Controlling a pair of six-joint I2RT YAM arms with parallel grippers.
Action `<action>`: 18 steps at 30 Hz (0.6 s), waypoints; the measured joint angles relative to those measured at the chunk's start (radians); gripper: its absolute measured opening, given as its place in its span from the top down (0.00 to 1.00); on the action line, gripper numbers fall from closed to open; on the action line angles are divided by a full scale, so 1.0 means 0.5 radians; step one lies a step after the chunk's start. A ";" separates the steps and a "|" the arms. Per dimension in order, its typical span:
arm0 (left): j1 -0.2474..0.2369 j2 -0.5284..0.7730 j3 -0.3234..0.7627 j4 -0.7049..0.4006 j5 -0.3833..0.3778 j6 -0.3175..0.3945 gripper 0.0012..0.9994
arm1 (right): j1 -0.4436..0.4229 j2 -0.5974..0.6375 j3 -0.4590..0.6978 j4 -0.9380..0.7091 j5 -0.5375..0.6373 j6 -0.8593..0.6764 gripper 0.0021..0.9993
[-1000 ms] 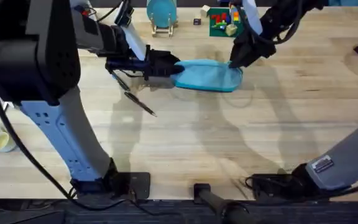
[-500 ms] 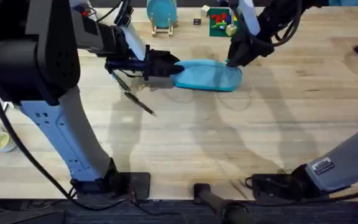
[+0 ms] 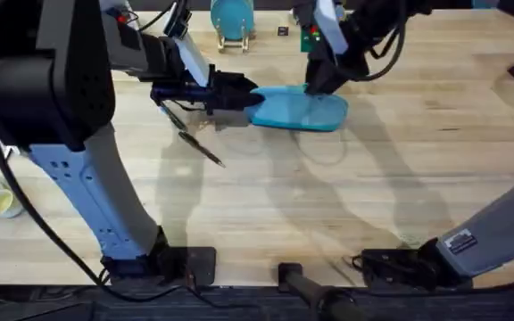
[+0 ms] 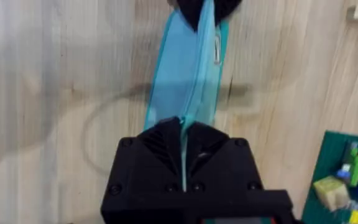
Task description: Unzip the bag, pick up the pens from the table one at a time and place them inside, then zip the bag closed.
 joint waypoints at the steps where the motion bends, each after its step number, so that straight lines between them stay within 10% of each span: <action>1: 0.000 0.000 0.000 0.000 0.000 0.000 0.96 | 0.019 0.000 0.000 0.014 0.000 0.000 0.97; 18: 0.007 0.000 0.000 -0.006 0.000 0.000 0.96 | 0.218 0.001 0.000 0.096 0.082 0.000 0.97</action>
